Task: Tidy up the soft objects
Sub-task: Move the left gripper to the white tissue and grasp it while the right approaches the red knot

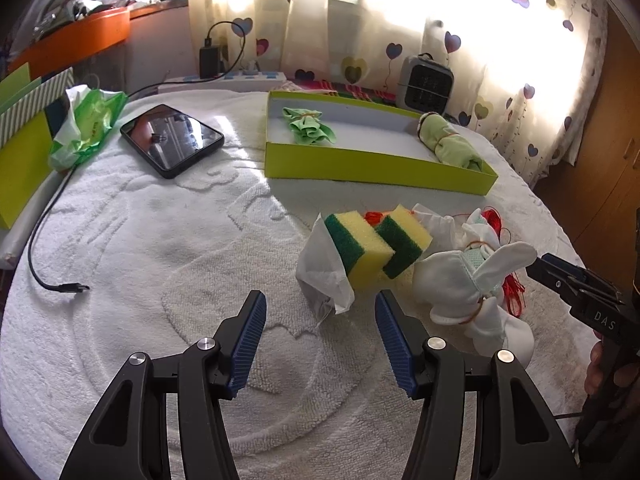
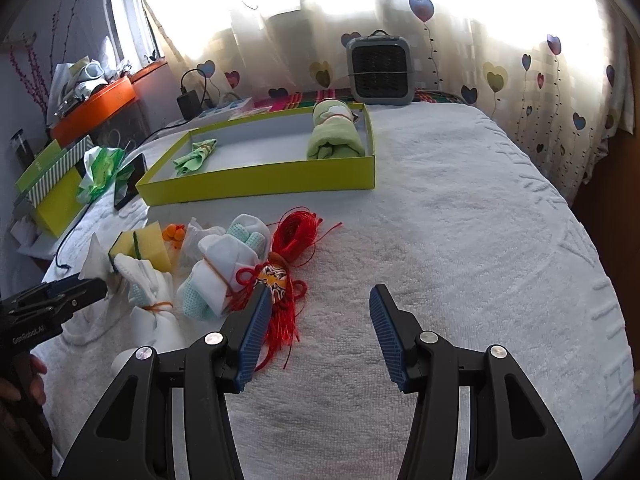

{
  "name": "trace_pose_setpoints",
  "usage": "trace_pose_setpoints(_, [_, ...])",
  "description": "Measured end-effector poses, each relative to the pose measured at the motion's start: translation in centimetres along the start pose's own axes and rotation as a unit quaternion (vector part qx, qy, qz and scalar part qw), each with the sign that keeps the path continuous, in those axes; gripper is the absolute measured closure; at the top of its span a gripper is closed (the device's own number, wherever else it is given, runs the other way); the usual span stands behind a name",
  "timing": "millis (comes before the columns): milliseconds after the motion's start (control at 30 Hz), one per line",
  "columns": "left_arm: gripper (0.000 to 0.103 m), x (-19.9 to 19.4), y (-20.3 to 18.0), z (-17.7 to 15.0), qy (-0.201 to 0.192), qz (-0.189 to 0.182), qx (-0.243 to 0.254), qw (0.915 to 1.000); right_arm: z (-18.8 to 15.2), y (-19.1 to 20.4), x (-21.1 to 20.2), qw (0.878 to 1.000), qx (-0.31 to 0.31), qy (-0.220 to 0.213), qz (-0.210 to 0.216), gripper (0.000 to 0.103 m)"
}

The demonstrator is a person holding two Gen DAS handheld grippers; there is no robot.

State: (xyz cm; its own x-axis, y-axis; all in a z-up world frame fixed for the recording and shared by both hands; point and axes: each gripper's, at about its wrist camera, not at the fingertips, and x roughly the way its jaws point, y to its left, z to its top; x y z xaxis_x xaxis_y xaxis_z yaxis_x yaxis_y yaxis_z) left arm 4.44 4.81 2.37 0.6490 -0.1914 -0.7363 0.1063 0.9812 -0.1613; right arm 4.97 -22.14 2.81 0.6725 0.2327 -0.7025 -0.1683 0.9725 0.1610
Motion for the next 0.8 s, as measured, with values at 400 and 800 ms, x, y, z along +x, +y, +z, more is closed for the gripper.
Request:
trace_pose_setpoints(400, [0.047,1.0,0.9,1.1,-0.004,0.022,-0.024,0.9995,0.3,1.2,1.1,0.999,-0.018,0.017,0.028,0.051])
trace_pose_setpoints(800, [0.058,1.1,1.7,1.1,-0.012,0.001,-0.045,0.9989,0.9,1.3,2.3,0.999,-0.022,0.034,0.021,0.051])
